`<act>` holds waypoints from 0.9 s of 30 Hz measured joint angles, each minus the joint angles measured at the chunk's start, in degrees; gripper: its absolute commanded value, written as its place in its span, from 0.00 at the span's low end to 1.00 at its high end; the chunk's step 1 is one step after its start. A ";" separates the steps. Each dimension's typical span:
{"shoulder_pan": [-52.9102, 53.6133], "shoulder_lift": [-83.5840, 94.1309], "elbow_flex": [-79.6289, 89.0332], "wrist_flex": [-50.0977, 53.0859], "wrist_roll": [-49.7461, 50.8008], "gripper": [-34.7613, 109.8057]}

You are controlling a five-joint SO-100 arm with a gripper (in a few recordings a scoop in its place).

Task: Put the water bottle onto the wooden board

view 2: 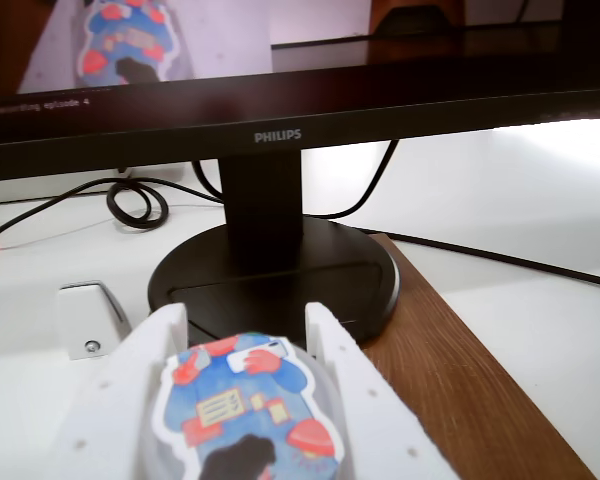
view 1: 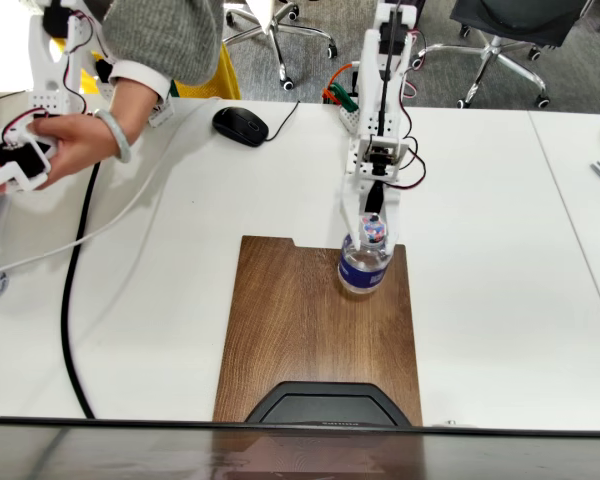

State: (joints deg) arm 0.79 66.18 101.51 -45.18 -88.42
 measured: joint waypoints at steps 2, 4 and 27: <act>0.26 -1.85 -1.41 0.00 -0.26 0.24; 0.44 -3.34 -2.46 0.00 -0.35 0.24; 0.26 -14.59 -13.27 0.88 2.55 0.24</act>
State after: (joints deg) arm 1.05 51.59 88.24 -44.30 -85.87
